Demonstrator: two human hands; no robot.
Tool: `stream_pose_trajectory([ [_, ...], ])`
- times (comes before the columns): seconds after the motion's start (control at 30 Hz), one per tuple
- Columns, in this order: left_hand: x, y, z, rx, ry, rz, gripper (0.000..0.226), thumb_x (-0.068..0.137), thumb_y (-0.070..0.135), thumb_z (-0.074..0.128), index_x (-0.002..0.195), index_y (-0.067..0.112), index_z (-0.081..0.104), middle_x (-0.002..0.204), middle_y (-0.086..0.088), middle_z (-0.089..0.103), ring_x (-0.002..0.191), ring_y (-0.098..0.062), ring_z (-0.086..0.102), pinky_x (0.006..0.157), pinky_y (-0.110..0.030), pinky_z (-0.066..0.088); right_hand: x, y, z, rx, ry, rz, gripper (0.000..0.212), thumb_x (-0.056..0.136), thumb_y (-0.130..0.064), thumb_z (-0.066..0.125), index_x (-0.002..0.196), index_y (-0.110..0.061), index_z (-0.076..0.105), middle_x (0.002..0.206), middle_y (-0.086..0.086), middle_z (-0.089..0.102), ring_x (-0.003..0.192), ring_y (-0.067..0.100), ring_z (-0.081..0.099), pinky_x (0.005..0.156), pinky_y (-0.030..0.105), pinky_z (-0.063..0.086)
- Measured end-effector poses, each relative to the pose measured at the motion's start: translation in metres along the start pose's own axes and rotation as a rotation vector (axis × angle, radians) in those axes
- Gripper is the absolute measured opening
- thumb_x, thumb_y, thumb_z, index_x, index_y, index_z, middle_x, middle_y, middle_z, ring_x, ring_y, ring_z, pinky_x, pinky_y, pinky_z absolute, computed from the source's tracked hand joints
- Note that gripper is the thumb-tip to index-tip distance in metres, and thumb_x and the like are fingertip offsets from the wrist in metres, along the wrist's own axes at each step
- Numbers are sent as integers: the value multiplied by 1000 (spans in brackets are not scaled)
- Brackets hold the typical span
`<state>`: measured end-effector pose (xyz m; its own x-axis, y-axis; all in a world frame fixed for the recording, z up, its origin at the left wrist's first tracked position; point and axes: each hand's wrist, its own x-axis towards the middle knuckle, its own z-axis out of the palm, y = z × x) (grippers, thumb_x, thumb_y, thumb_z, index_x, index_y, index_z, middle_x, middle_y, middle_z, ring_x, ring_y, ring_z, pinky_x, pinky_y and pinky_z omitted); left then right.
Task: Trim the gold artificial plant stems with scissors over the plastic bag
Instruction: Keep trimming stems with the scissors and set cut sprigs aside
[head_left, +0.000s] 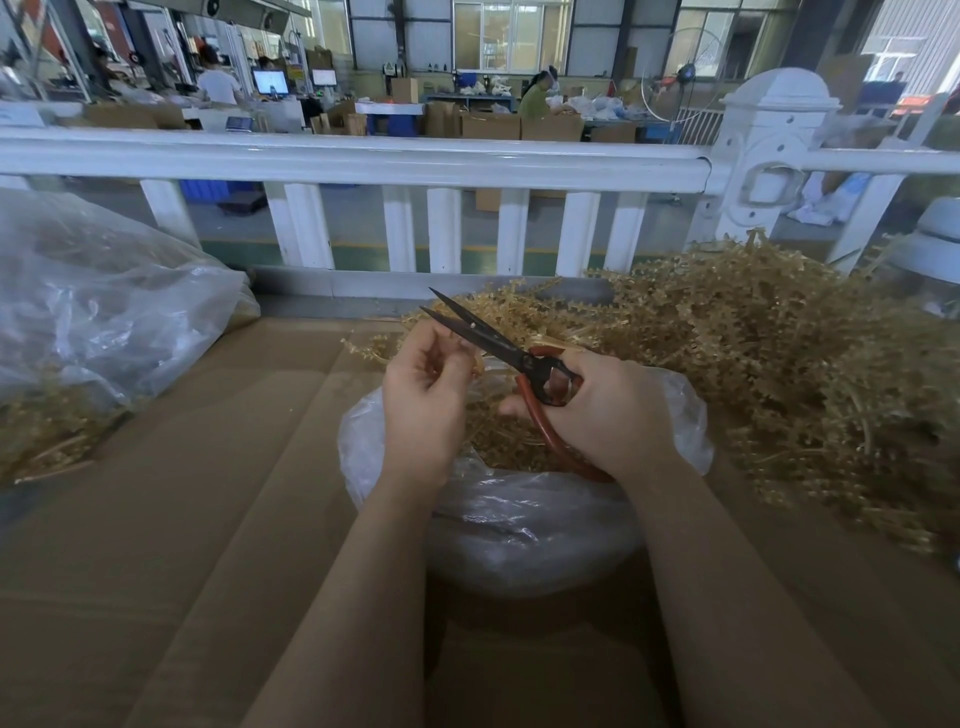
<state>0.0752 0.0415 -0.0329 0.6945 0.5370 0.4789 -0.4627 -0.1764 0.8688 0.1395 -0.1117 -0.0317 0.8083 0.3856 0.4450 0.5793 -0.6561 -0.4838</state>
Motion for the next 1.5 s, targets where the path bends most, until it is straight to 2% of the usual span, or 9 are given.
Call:
stream_pose_trajectory([
  [0.17,0,0,0,-38,1,-9,12,96,-3,52,88,3,58,76,-16,54,72,-23,50,70,-31,45,0,-1,0,15,4,-9,54,53,-97,51,66,-45,47,57,-20,55,56,-6,54,49,16,35],
  [0.33,5,-2,-5,-185,52,-119,21,99,-1,48,87,11,60,70,-1,59,62,-8,56,61,-17,48,1,2,2,319,-69,105,64,51,-90,68,75,-31,70,67,-14,69,60,3,64,55,27,53],
  [0.47,8,-3,-7,-325,62,-262,26,99,1,47,82,17,59,64,7,62,57,-8,59,61,-20,51,4,-6,-2,676,-80,133,46,58,-65,81,73,-23,74,61,-6,70,54,3,64,52,14,48],
  [0.57,9,-1,-4,-380,43,-325,26,99,2,44,83,18,56,67,6,60,57,-10,60,64,-23,52,3,-9,-5,735,-137,131,43,71,-53,76,77,-10,74,66,4,73,59,11,68,63,14,51],
  [0.73,10,-1,-4,-571,28,-405,24,102,7,35,89,17,52,77,0,59,73,-19,67,76,-37,52,1,-10,-9,862,-106,195,40,78,-49,72,78,-9,71,64,3,69,40,0,52,43,8,38],
  [0.97,9,0,-2,-776,-35,-476,22,104,10,32,94,15,51,73,1,64,76,-19,71,72,-36,60,6,-9,-2,785,-25,247,24,75,-33,84,89,-15,76,78,1,75,69,4,67,62,11,51],
  [1.17,9,2,-1,-815,-47,-544,23,104,12,31,90,16,50,81,-4,58,73,-20,71,73,-36,59,5,0,-2,937,-35,202,28,75,-22,84,80,-14,58,51,-16,58,45,-4,55,46,7,41],
  [1.33,6,5,2,-678,-93,-615,21,104,18,31,95,12,49,83,-8,59,69,-24,66,72,-40,56,7,3,0,1041,44,189,34,62,-30,90,80,-18,63,75,2,64,78,17,67,79,34,56],
  [1.5,5,7,2,-687,-203,-655,11,98,21,46,92,13,49,82,-8,61,79,-26,65,69,-36,58,10,3,0,1061,88,211,30,63,-34,92,74,-26,66,86,17,64,79,24,71,72,29,57],
])
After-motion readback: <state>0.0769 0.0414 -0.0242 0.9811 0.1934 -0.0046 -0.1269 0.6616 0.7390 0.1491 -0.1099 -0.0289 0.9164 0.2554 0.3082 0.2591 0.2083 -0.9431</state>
